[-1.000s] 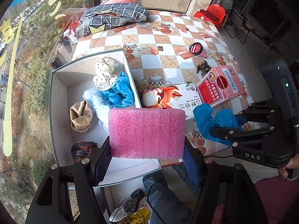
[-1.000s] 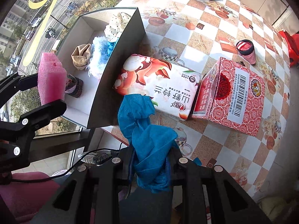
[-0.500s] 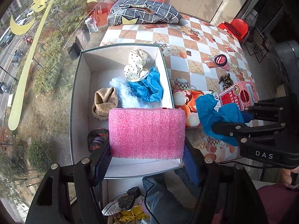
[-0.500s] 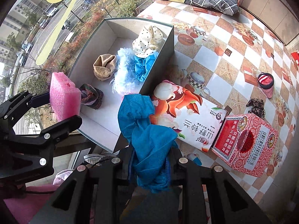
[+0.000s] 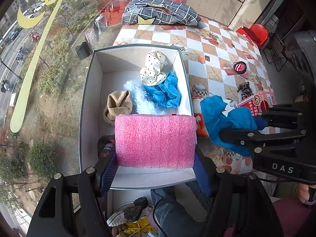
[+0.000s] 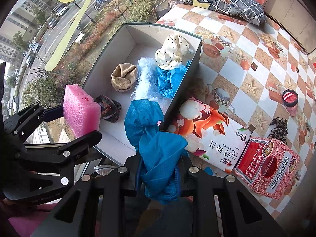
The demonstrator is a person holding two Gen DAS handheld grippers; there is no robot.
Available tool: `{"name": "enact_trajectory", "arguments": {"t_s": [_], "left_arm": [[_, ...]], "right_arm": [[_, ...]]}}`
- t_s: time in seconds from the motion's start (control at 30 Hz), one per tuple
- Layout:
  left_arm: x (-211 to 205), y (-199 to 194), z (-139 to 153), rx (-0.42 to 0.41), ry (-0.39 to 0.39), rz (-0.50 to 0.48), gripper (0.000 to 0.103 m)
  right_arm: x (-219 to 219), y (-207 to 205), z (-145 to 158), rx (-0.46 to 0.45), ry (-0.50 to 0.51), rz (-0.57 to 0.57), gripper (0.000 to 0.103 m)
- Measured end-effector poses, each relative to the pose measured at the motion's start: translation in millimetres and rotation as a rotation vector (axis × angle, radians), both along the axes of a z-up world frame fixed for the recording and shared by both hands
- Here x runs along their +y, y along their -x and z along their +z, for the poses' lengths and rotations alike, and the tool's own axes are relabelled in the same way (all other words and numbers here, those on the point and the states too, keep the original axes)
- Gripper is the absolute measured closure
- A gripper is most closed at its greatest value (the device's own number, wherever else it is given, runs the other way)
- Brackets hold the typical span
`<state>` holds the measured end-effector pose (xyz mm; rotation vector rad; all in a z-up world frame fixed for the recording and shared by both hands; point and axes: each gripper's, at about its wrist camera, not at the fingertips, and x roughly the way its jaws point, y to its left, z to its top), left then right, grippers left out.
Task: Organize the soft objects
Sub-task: 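Move both tools over the white box, holding the sponge and cloth above it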
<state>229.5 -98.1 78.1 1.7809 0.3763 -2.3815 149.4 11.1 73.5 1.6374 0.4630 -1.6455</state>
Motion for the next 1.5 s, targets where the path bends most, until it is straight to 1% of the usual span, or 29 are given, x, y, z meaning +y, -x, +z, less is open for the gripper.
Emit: {"name": "enact_trajectory", "arguments": {"t_s": [0.4, 1.5], "left_arm": [[-10, 1, -4, -0.012, 0.003, 0.028, 0.03], [-19, 8, -10, -0.022, 0.014, 0.03, 0.03]], "right_arm": [[-10, 2, -1, -0.006, 0.008, 0.013, 0.078], [-29, 9, 3, 0.002, 0.017, 0.018, 0.078]]}}
